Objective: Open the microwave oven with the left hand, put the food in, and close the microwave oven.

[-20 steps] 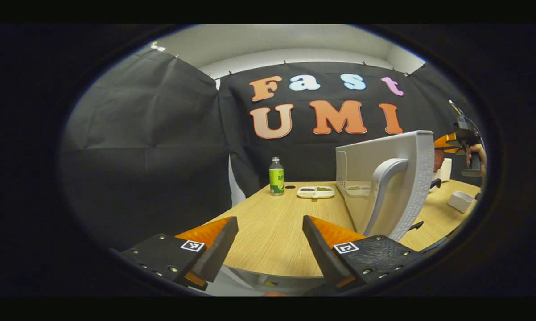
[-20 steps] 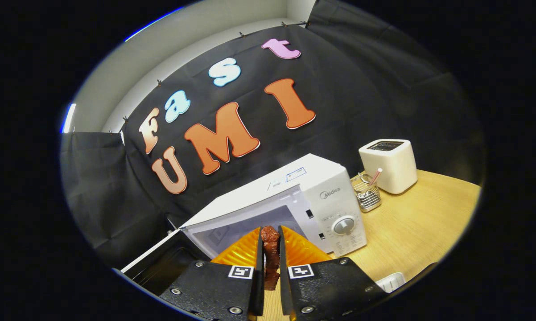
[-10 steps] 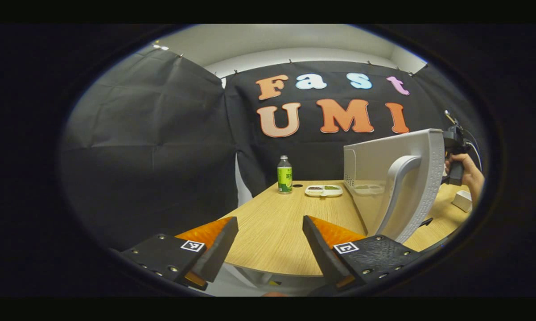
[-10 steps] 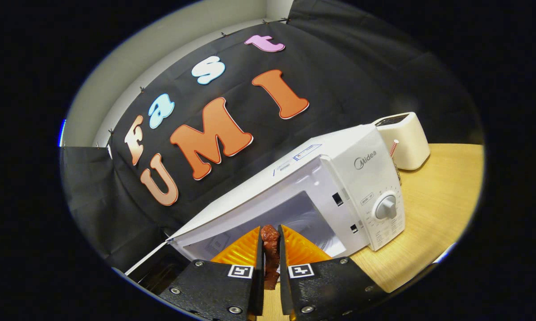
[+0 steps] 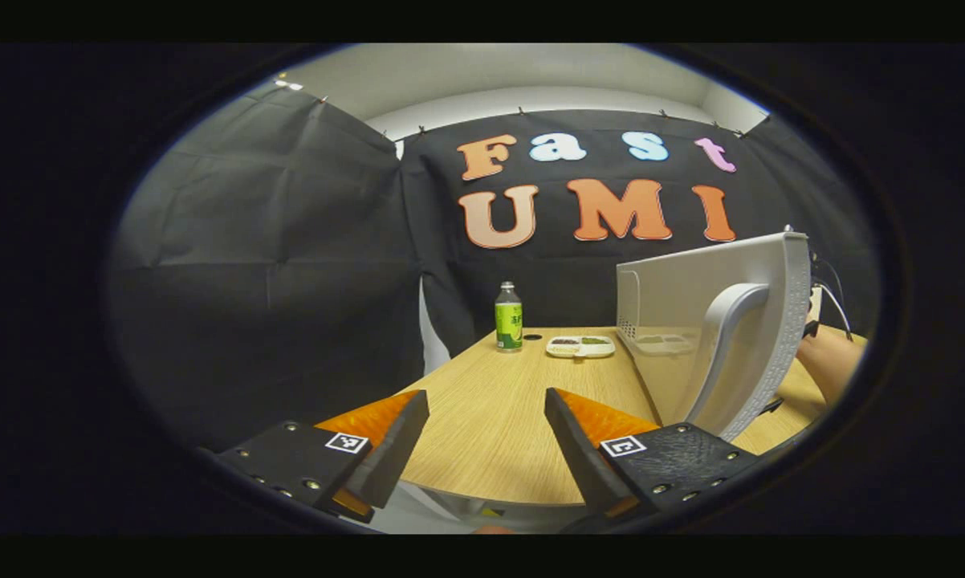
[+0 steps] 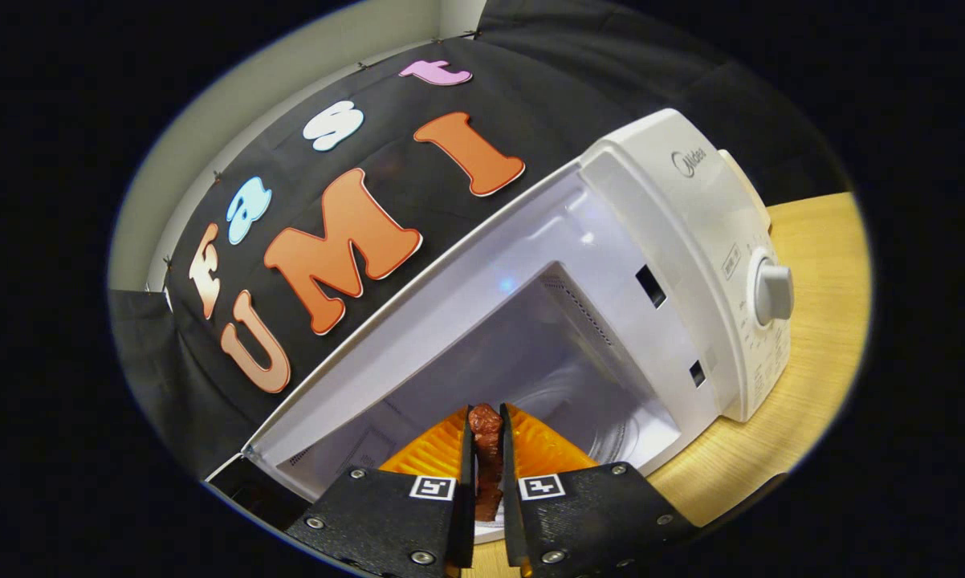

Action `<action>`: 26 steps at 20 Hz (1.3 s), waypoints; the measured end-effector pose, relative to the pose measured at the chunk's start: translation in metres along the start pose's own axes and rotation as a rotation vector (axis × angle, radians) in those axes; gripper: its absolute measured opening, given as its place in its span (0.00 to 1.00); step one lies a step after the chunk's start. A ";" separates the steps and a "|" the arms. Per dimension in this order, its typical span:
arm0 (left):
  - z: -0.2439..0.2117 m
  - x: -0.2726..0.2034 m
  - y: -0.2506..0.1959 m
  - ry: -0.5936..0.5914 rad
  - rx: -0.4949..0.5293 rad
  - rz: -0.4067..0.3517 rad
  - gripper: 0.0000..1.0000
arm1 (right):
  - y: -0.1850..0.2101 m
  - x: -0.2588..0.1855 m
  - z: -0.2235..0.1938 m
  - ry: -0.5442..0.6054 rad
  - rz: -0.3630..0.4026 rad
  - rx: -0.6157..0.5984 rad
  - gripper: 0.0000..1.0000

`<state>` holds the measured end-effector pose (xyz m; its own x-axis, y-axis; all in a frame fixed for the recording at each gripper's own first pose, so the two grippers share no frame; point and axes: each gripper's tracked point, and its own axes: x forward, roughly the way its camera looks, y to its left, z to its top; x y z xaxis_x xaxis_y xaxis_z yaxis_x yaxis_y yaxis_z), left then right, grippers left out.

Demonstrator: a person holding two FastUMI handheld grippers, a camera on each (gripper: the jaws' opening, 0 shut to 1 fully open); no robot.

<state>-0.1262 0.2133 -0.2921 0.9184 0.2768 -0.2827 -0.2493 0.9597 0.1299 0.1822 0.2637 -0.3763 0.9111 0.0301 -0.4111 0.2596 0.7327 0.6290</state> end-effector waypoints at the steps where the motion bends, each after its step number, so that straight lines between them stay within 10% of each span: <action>1: 0.000 -0.001 0.001 -0.001 0.001 0.001 0.90 | -0.001 0.007 -0.003 -0.003 -0.007 0.008 0.14; 10: -0.003 0.007 0.006 0.011 -0.006 0.017 0.89 | -0.011 0.040 -0.010 -0.069 -0.050 0.046 0.14; 26: 0.013 0.002 -0.008 -0.023 0.023 -0.020 0.90 | -0.035 0.040 -0.012 -0.019 -0.101 -0.293 0.36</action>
<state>-0.1185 0.2052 -0.2809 0.9300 0.2559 -0.2639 -0.2237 0.9636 0.1462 0.2056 0.2477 -0.4228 0.8917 -0.0635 -0.4481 0.2485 0.8962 0.3676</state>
